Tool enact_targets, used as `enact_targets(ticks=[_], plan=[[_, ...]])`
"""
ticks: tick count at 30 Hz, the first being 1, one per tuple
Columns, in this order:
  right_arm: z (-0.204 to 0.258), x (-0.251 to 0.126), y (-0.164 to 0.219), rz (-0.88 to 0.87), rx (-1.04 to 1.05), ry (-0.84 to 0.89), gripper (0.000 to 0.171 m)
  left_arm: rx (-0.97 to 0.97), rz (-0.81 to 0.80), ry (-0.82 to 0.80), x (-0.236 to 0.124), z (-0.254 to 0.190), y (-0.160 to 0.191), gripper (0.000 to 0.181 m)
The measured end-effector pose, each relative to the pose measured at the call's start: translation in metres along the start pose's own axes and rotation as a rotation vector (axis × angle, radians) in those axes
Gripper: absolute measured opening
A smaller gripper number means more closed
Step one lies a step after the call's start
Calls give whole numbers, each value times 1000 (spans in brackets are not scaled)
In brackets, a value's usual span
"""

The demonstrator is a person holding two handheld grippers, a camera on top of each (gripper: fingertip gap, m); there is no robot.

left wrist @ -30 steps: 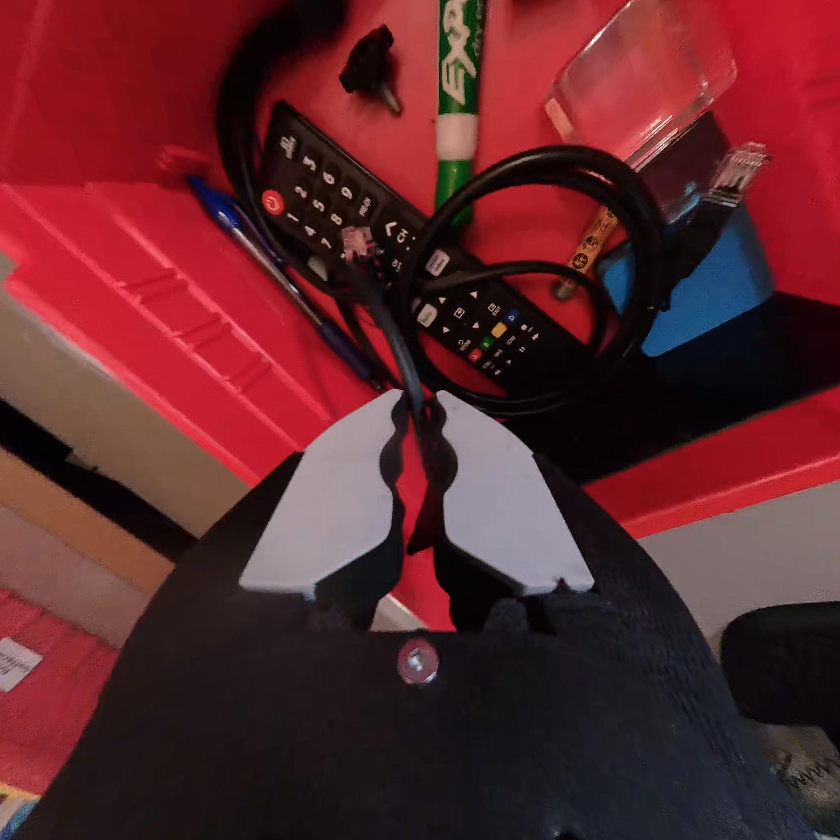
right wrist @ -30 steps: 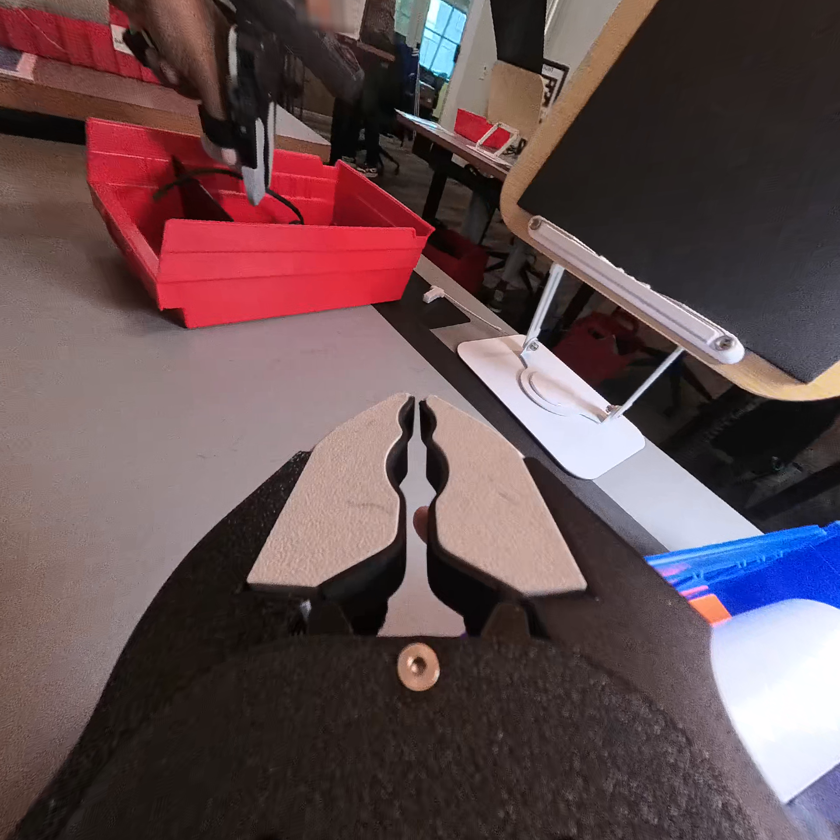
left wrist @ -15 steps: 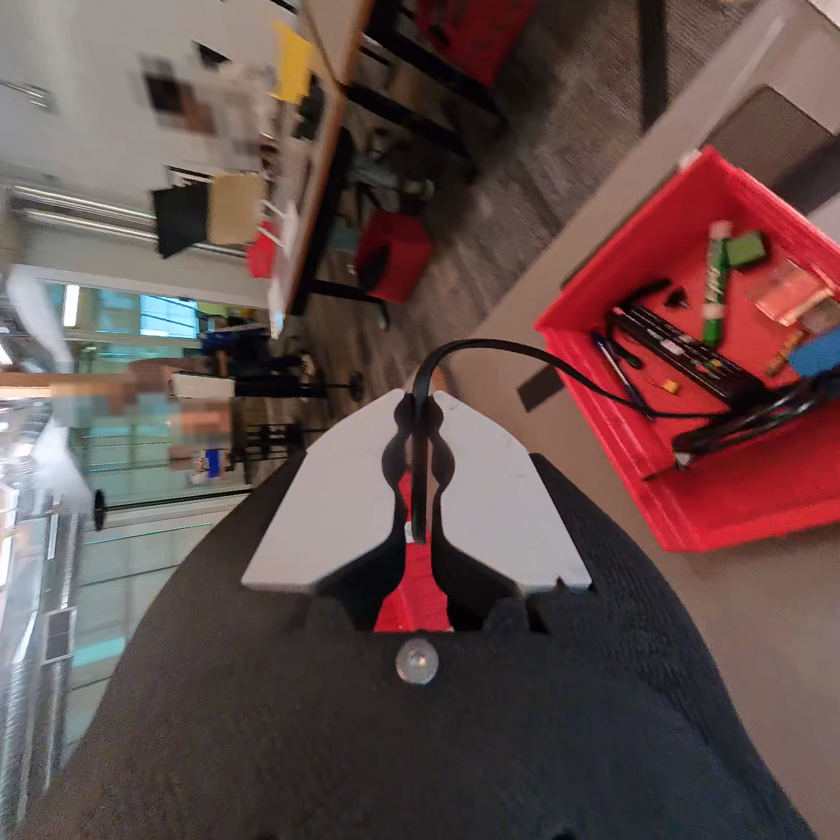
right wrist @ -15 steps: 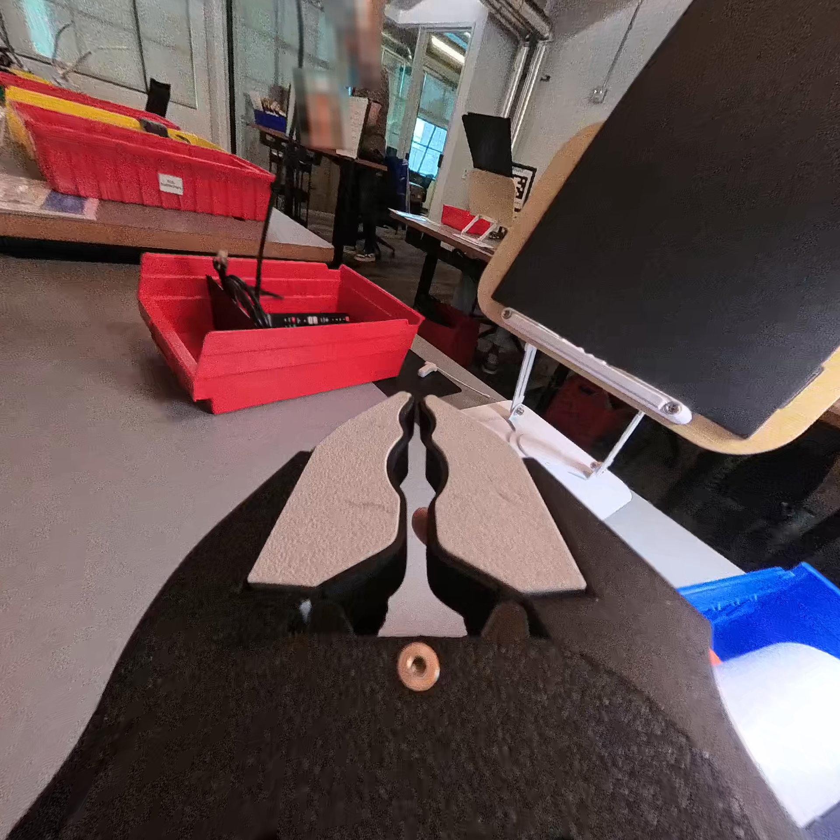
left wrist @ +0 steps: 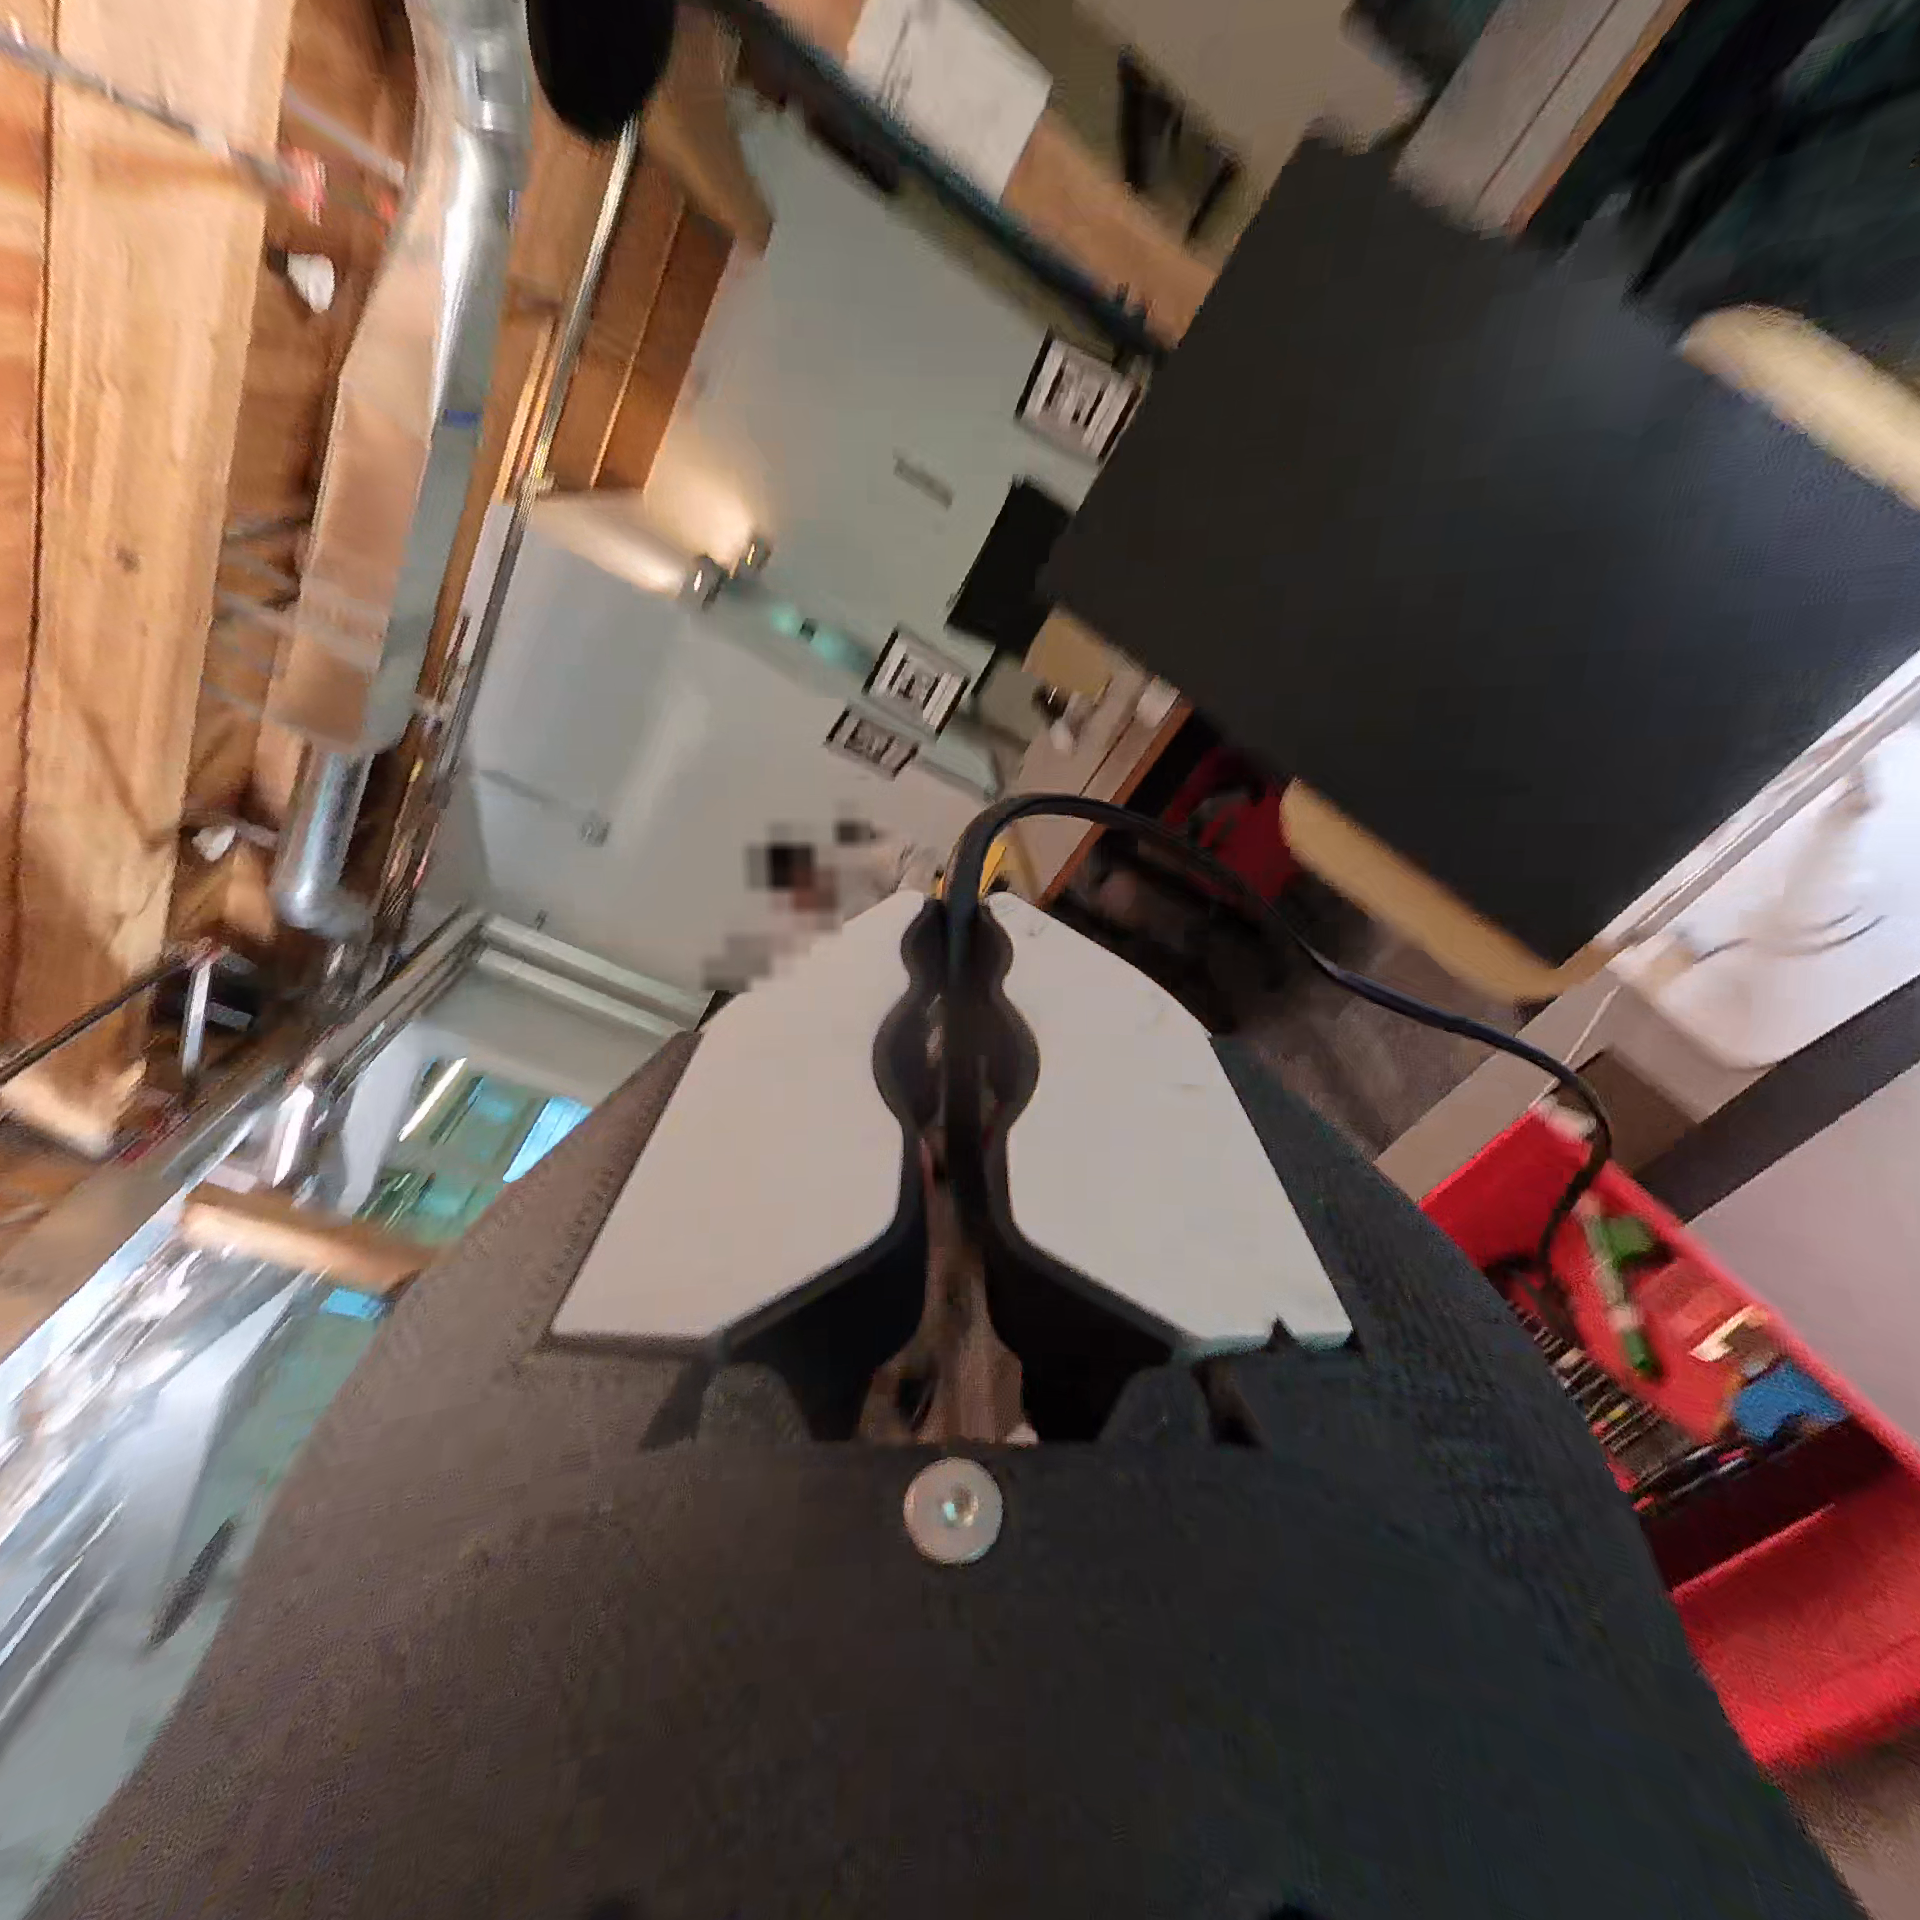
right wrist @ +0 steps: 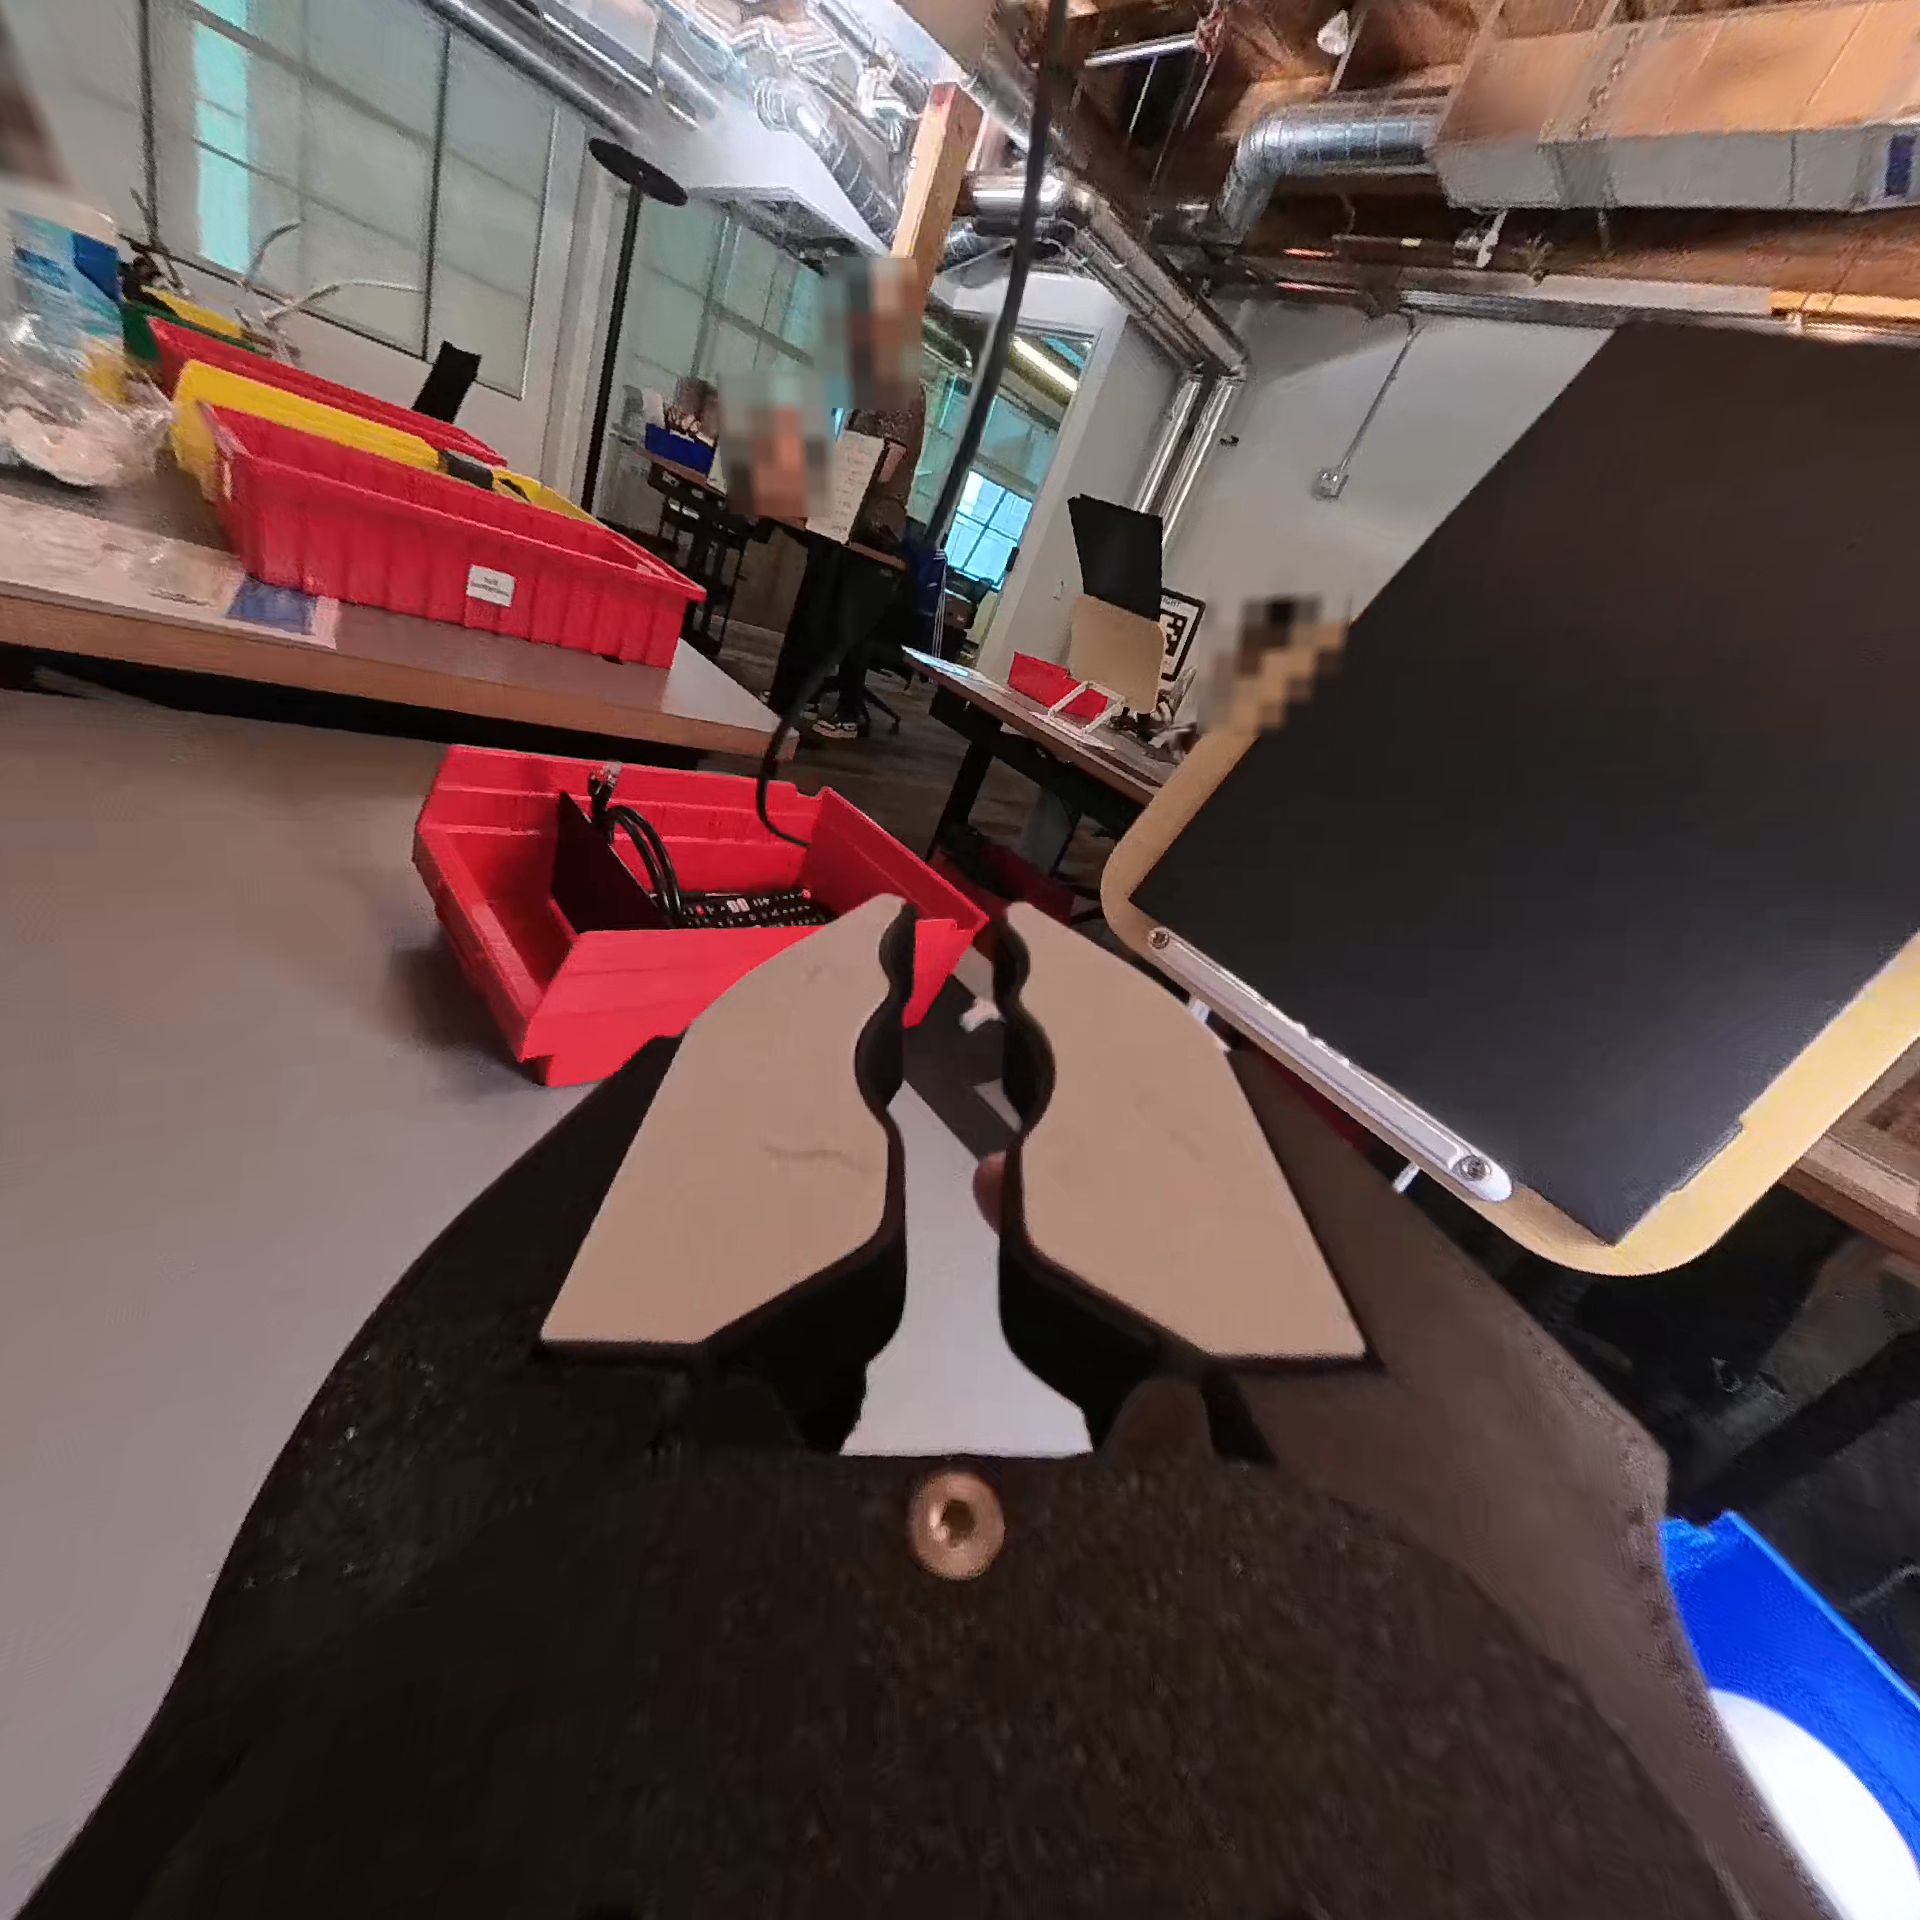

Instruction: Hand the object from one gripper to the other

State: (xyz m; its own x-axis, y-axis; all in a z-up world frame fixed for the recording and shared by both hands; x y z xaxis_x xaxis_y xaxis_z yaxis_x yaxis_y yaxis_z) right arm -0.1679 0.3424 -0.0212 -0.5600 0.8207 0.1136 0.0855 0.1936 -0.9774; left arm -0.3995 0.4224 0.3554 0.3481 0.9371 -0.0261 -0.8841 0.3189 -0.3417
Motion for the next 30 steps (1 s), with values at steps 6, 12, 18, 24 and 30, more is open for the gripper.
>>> enact_targets(ticks=[6,12,18,24,30], plan=[[4,0,-17,-35,79,75,64,-85,-298,189,-46,-36,-66,6],[34,-5,-34,1,248,-220,53,-98,-412,412,-47,-138,-63,6],[28,-24,-42,55,502,-510,45,-279,-481,597,-29,-221,-24,6],[70,-12,-17,141,623,-850,62,-396,-558,681,-34,-278,-4,6],[91,3,-2,182,677,-875,5,-498,-523,685,-27,-294,38,6]])
Point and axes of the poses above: each gripper's, where its closed fingertips meet, x out along the fingers, y out of its underside, z = x × y across the jaws, the point moved 6 cm from there along -x, back along the fingers, and after that the axes turned 11 degrees about x, right-handed, at the moved point
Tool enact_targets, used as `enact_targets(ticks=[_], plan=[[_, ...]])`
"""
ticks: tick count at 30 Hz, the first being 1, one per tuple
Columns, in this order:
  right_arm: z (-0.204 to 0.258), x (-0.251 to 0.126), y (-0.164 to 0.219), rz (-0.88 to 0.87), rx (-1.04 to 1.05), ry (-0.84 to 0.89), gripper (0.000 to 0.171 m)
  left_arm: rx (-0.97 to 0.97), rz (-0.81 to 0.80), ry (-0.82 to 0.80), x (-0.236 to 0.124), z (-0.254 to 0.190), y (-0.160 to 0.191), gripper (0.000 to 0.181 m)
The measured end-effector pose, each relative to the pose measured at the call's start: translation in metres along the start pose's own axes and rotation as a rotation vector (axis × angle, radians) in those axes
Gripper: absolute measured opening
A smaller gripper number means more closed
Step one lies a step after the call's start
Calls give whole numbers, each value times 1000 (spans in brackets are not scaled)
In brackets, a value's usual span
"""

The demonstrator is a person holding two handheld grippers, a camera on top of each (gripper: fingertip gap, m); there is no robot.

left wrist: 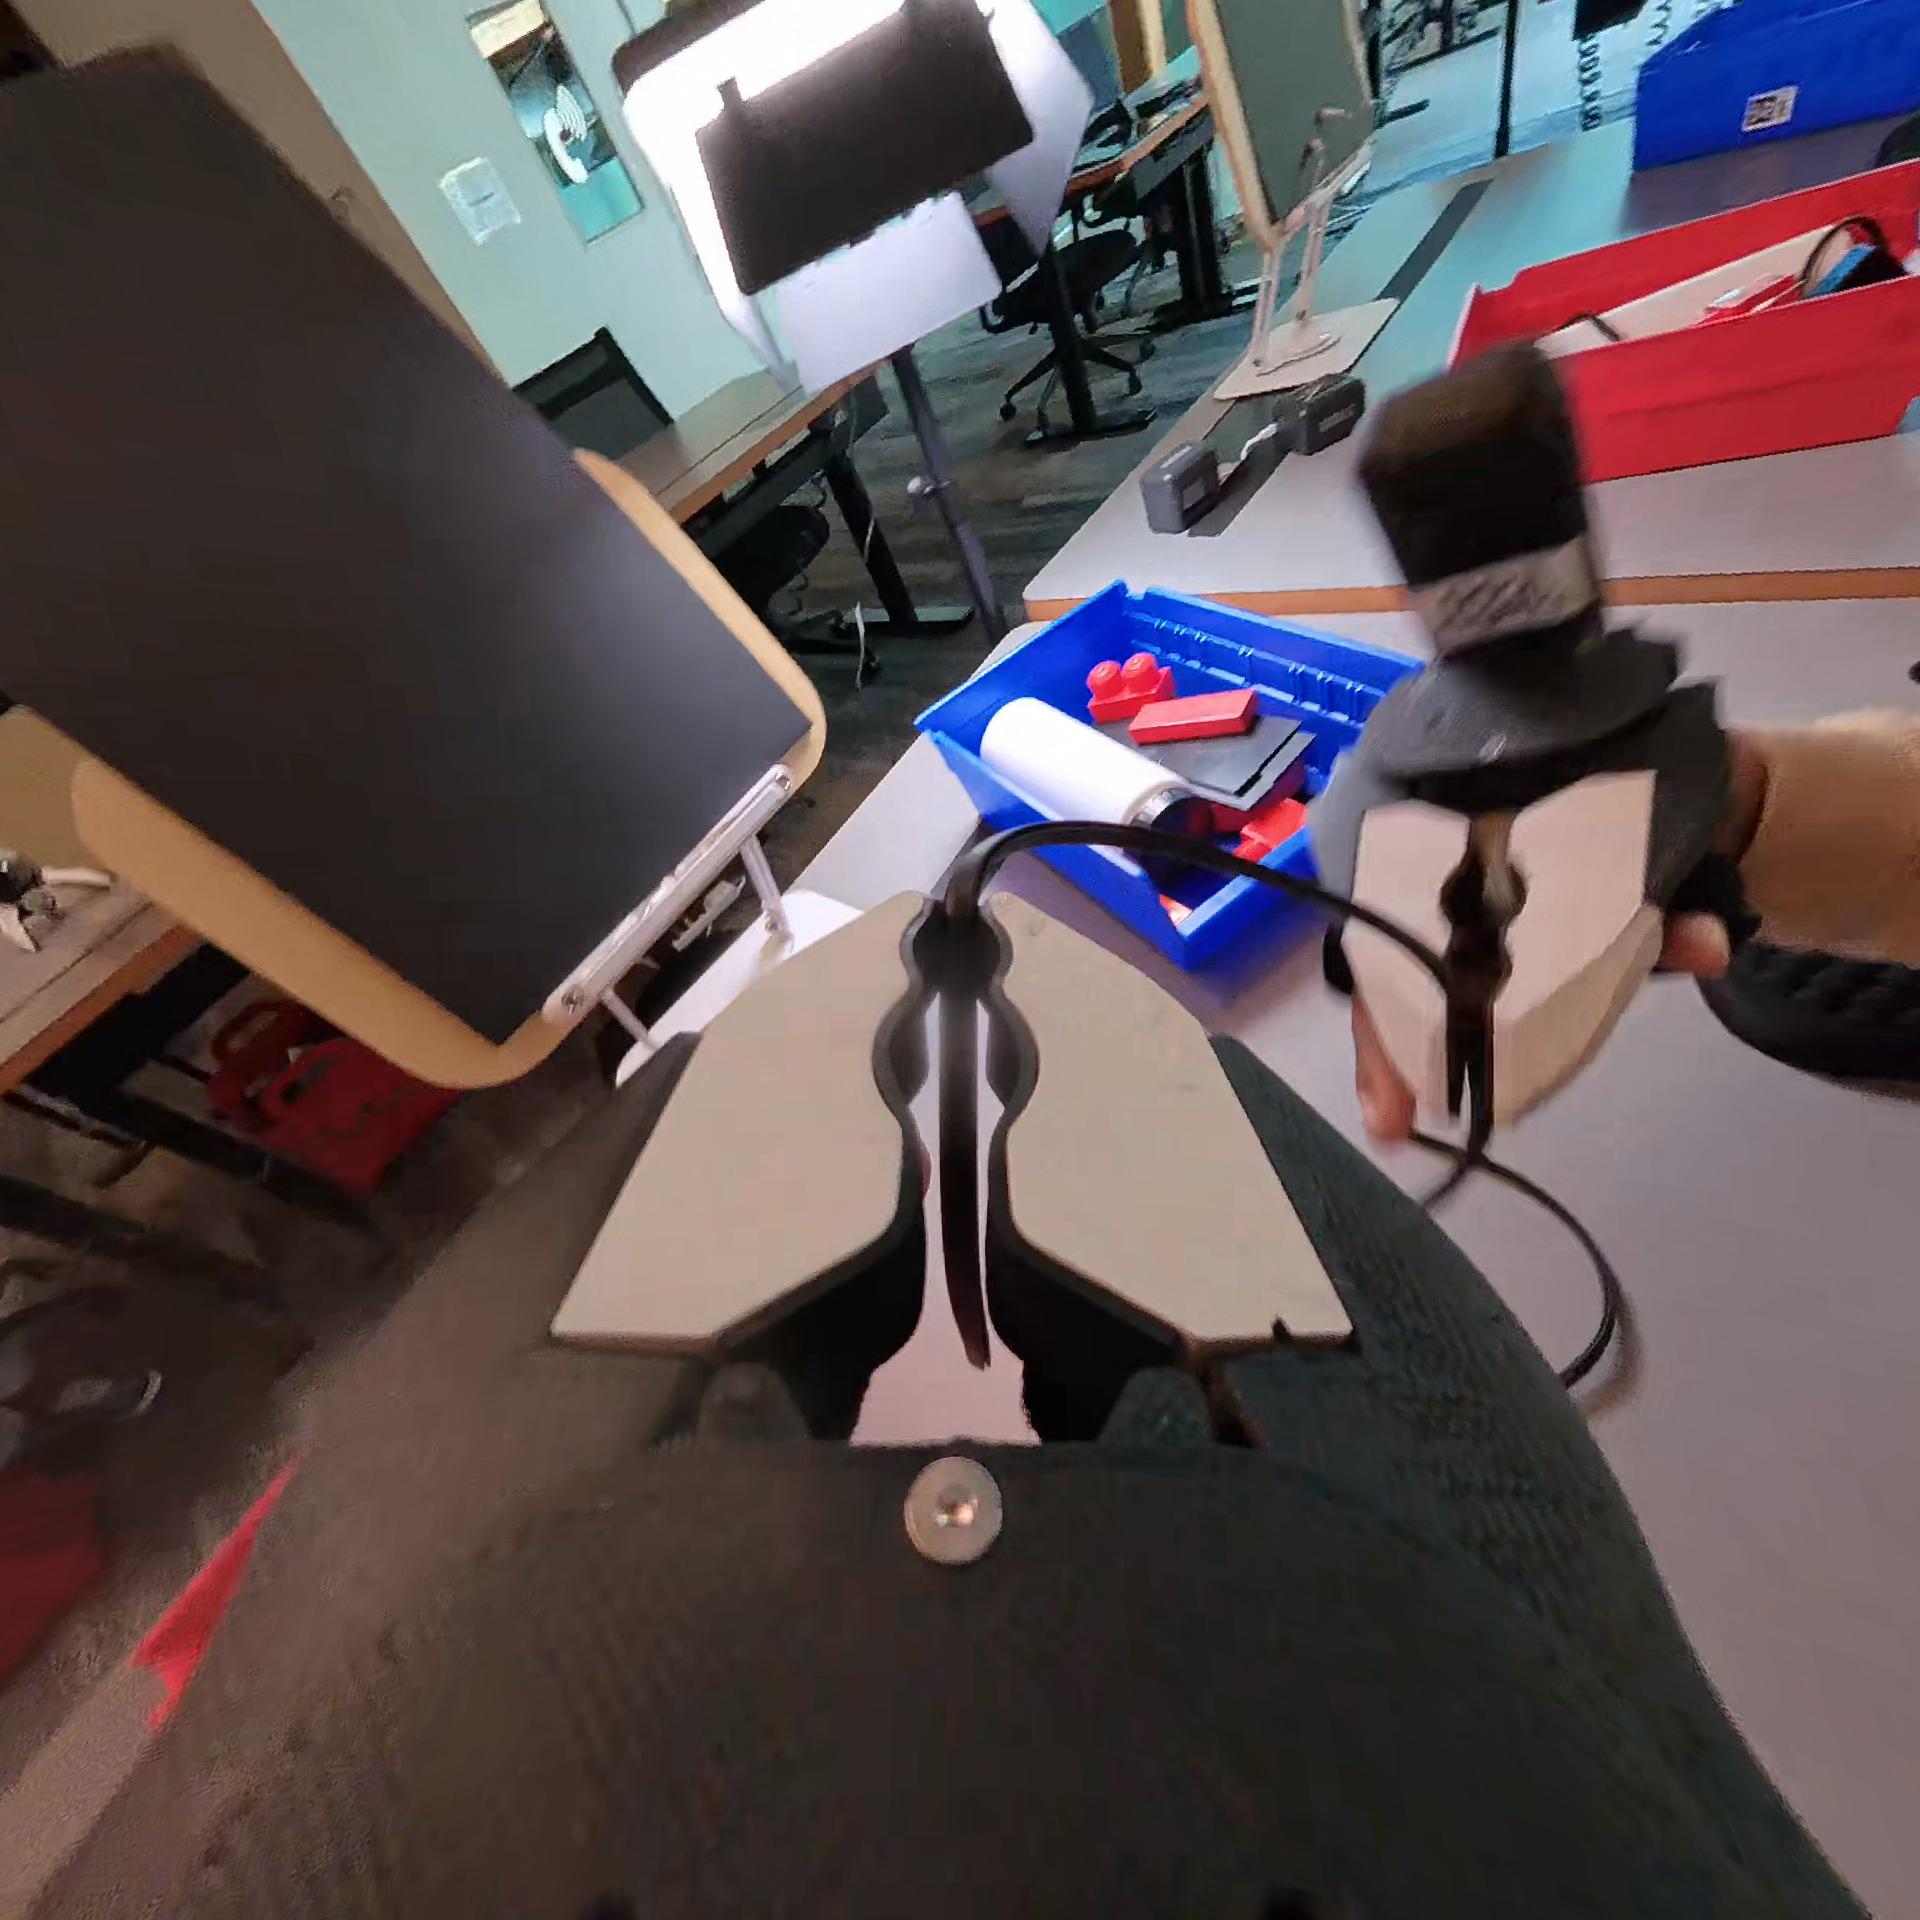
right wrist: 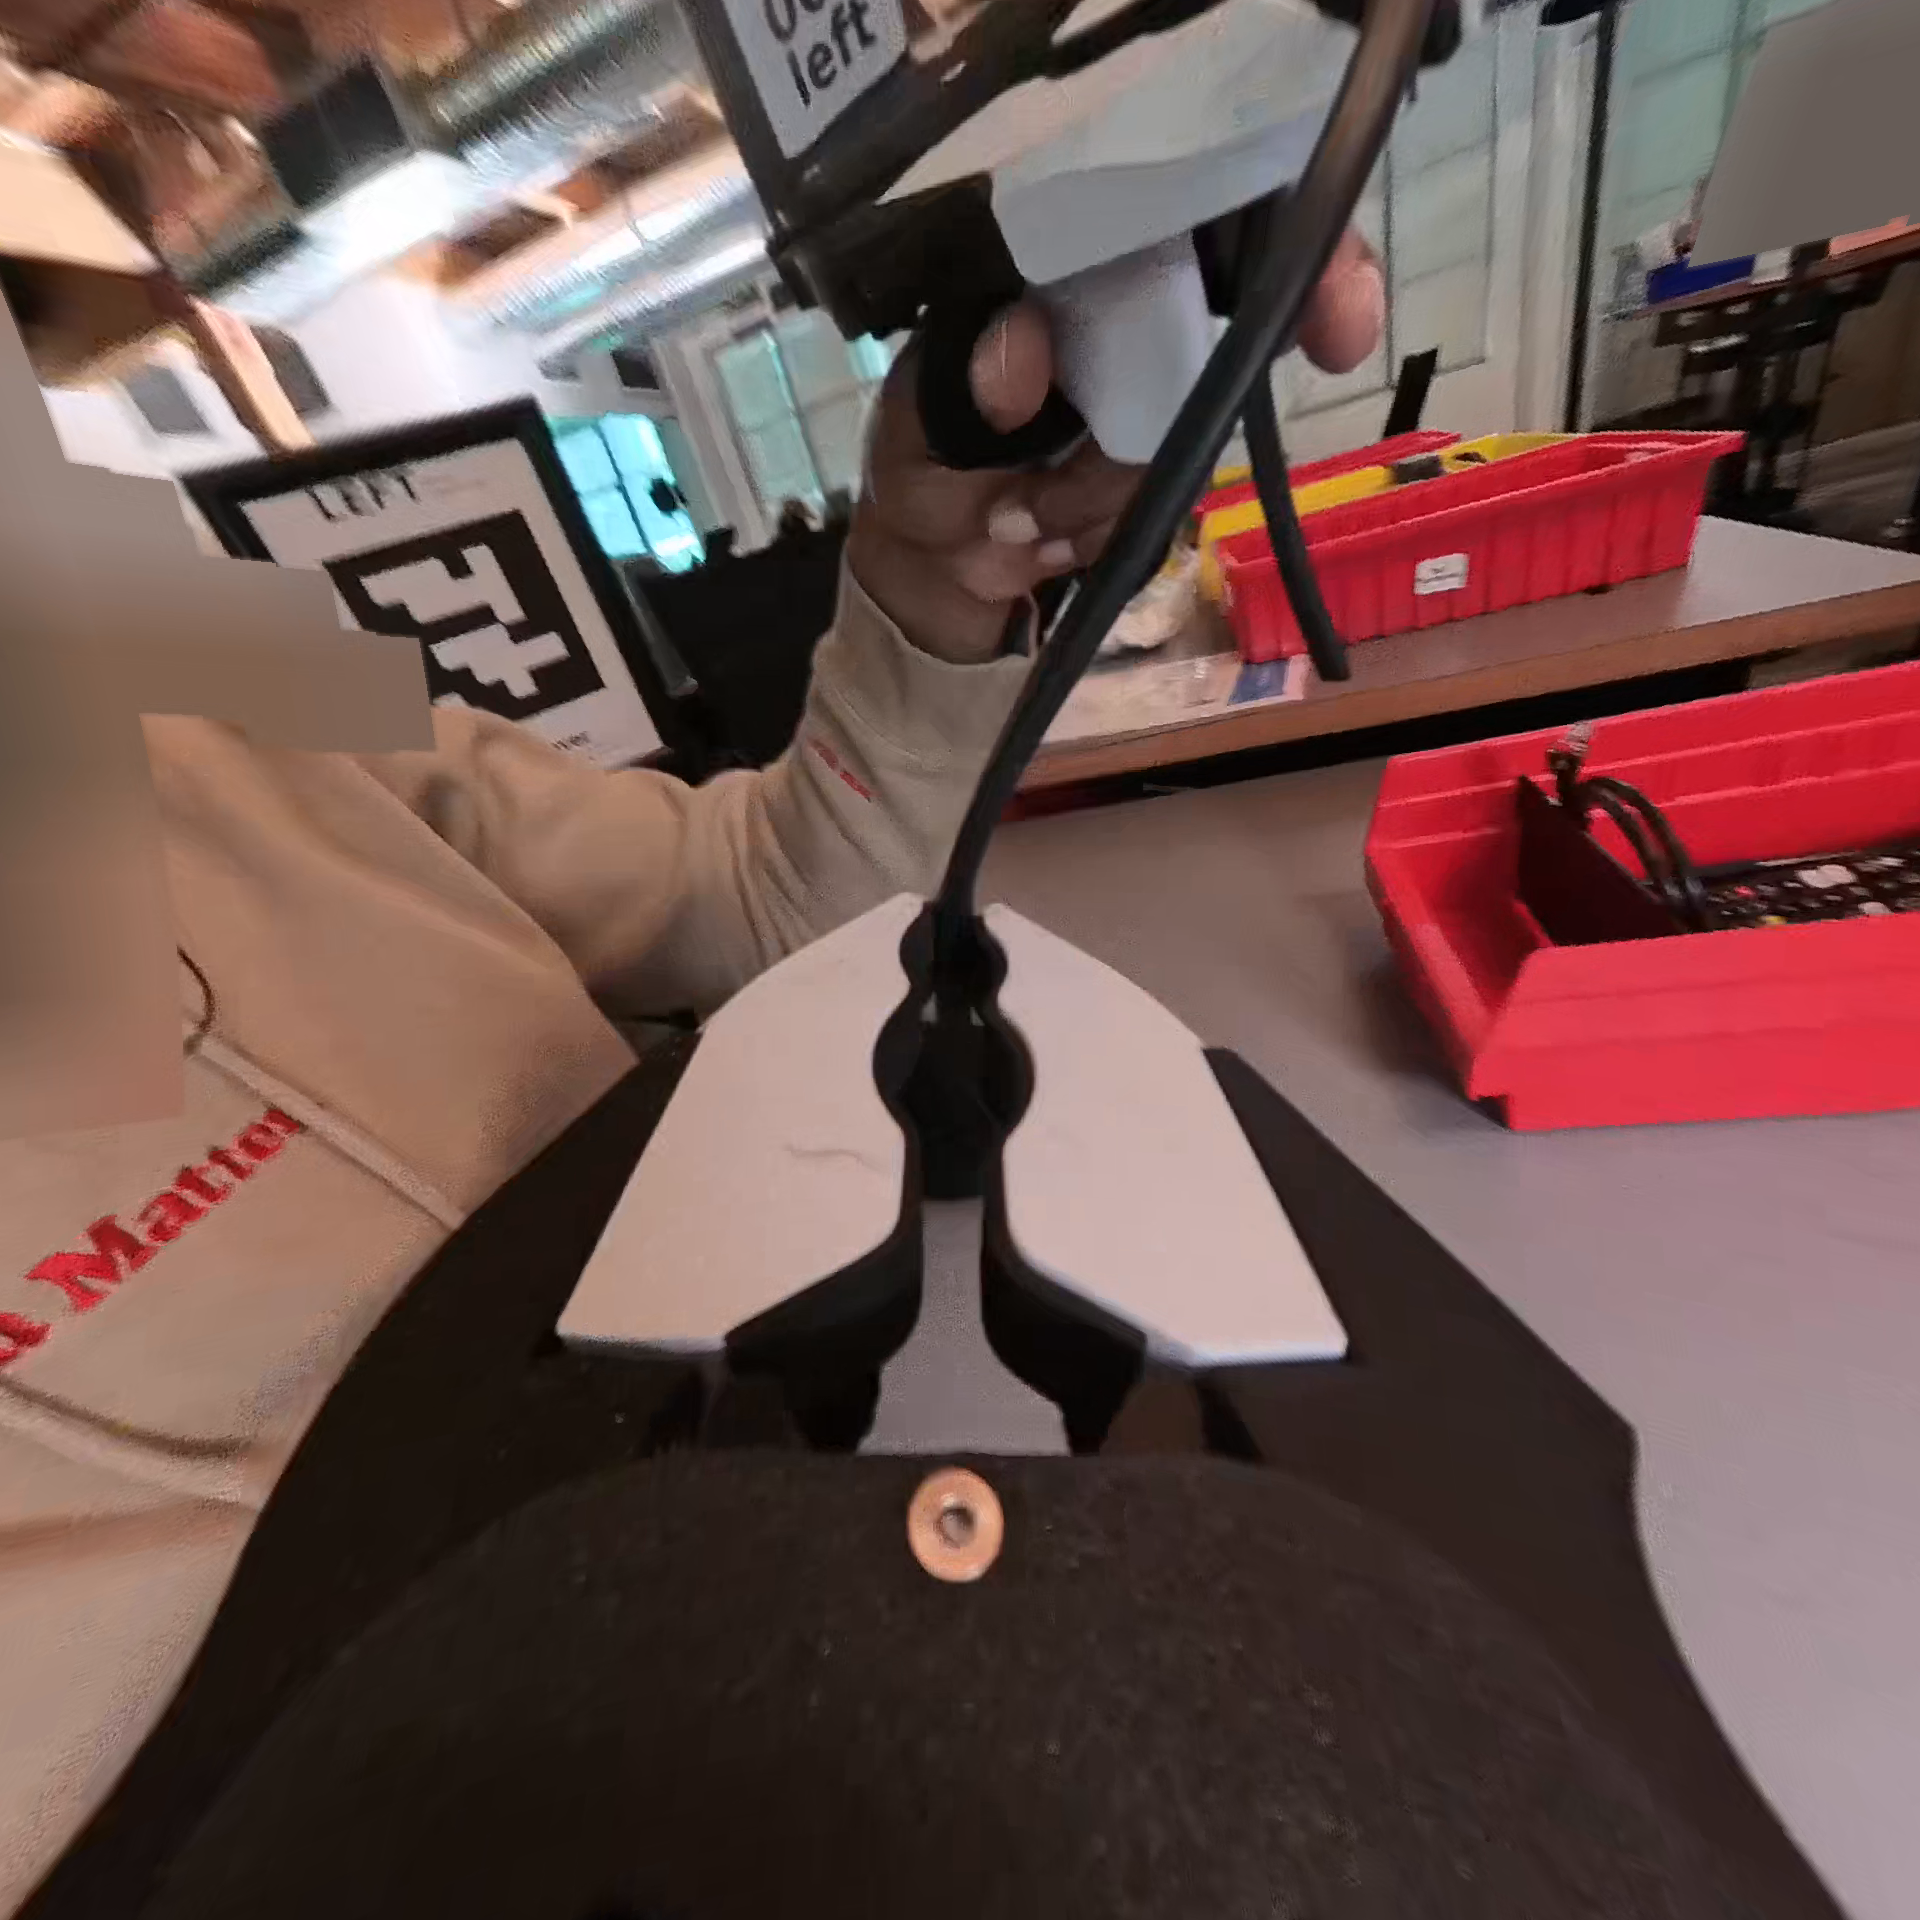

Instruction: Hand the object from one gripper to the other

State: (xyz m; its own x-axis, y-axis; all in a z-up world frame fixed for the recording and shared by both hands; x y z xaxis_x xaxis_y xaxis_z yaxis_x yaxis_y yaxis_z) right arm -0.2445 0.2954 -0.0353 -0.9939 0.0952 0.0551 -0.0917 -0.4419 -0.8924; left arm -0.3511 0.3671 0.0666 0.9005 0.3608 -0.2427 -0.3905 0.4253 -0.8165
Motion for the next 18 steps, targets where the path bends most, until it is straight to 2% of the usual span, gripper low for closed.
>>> enact_targets(ticks=[2,3,5,7,9,12,15,17,18], plan=[[-3,-17,-4,88,-130,212,5,-36,19,12,-9,4,20,6],[-3,-30,-5,157,-191,330,5,-49,20,71,-12,0,29,6],[8,-60,-8,268,-281,495,5,-78,21,265,-15,-24,45,6],[28,-87,-12,364,-321,588,5,-109,22,433,-8,-59,54,6],[50,-113,-17,466,-383,689,4,-95,15,512,3,-88,56,6],[71,-150,-17,651,-518,947,4,-106,-45,535,12,-100,44,6],[83,-182,-15,707,-591,1227,0,-154,-113,514,11,-81,36,6],[83,-233,-15,788,-674,1559,0,-207,-151,486,2,-64,38,5],[84,-253,-10,751,-644,1594,0,-229,-156,480,-2,-60,41,6]])
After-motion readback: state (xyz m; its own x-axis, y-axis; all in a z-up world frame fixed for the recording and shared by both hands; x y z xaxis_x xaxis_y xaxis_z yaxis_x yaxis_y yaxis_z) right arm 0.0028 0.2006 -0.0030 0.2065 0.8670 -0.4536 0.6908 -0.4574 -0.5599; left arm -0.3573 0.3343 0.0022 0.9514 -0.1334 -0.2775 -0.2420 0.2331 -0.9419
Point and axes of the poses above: each gripper's, where its closed fingertips meet, x out along the fingers, y out of its underside, z = x × y across the jaws, the point moved 6 cm from there along -x, back along the fingers, and after that the axes turned 11 degrees about x, right-handed, at the moved point
